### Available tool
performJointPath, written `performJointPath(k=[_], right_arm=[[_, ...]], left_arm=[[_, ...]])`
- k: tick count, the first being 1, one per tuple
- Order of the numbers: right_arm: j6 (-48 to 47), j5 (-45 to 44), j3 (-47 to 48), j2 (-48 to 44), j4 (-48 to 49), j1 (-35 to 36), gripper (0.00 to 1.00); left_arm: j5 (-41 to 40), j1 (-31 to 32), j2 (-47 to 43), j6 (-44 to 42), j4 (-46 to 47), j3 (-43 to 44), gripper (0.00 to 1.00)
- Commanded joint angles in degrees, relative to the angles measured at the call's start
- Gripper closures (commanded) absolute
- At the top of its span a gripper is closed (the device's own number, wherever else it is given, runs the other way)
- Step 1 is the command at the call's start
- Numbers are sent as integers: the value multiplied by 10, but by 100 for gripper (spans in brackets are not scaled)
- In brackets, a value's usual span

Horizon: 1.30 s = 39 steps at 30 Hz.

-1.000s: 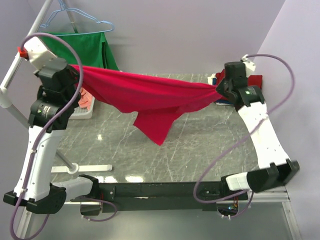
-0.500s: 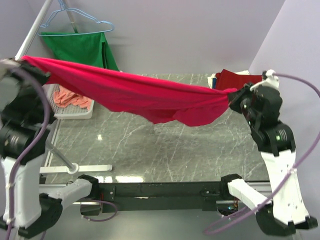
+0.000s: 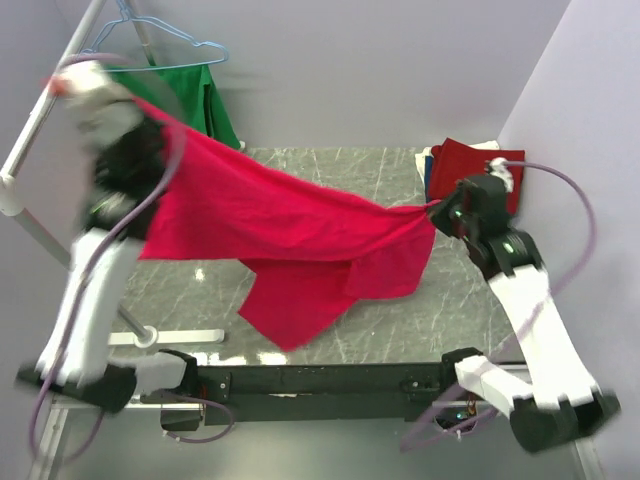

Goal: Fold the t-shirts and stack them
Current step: Flatten the tshirt out

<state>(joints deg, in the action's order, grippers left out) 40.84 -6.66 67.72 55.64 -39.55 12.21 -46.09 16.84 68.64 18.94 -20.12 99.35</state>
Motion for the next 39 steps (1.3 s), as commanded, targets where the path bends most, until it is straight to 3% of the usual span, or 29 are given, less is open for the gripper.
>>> performJointPath(k=[1,9,13,21,24,28,30,35,39], right_arm=[[57,-31,-13,104,44,-6,100],[56,-81,61,337,75,-11,100],[43,-112,128,446,65,-24,100],[51,-151,250,556,28,-50,100],[63,-163,267,572,24,-61,100],[50,-144,283,591,25,-74,100],[46,-136,287,596,29,-74,100],[35,-109,277,593,45,-75,98],[31,-100,268,578,57,-75,67]], left_arm=[[61,-8,135,82,-18,-89,99],[95,-36,325,188,-59,-137,99],[114,-66,408,196,-60,-101,98],[130,-98,484,175,-68,-7,88],[145,-103,494,159,-65,3,80],[143,-105,489,145,-65,1,8],[144,-106,467,147,-63,-18,1],[173,-107,410,152,-77,-68,1],[223,-106,332,174,-110,-140,1]])
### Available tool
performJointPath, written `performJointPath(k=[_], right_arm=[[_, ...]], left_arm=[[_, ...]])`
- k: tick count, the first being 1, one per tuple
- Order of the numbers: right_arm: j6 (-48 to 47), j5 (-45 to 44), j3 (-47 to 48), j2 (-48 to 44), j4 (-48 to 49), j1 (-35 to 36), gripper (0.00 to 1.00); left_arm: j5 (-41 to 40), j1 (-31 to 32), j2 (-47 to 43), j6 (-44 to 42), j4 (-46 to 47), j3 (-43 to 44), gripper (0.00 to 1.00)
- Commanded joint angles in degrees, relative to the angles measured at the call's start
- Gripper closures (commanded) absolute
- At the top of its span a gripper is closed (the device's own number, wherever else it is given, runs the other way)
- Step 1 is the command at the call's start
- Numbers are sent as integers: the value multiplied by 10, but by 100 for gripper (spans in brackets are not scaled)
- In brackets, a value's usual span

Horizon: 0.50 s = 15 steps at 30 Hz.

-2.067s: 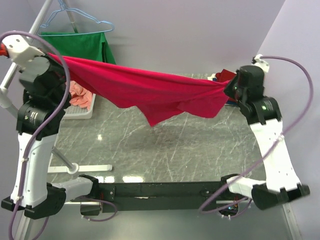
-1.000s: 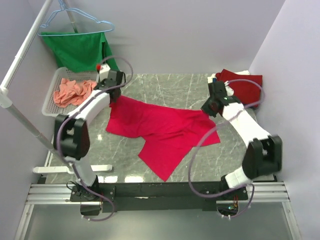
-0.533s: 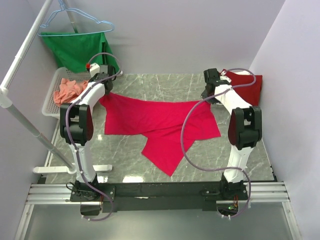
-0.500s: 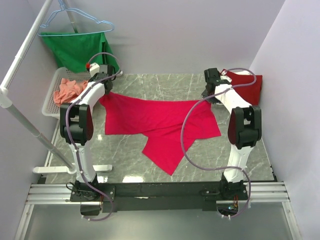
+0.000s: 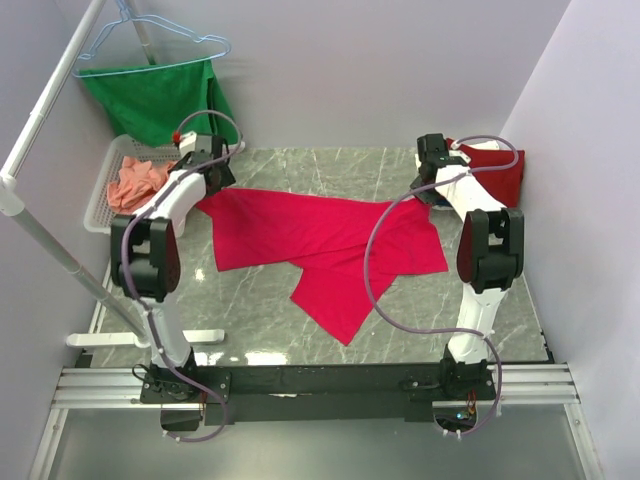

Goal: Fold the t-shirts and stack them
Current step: Flatten the tshirt out

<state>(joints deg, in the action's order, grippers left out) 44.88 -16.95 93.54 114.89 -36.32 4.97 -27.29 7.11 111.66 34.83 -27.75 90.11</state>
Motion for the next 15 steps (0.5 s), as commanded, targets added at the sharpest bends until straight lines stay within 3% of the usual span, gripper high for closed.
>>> performJointPath(k=[1,2,5,10,15], right_arm=[[-11,8,1,-21,31,-1,61],[-13,9,-1,-26,34,-2,54],[-17,11,-4,-41,34,-1,48],[-21,21,-19,-67,27,7,47],[-18,27,-48,-91,27,21,47]], left_arm=[[45,-8,-115,20,-36,-88,1],[54,-5,-132,29,-41,-109,2],[75,8,-198,40,-40,-191,9],[93,30,-260,62,-48,-286,19],[100,55,-263,96,-36,-339,21]])
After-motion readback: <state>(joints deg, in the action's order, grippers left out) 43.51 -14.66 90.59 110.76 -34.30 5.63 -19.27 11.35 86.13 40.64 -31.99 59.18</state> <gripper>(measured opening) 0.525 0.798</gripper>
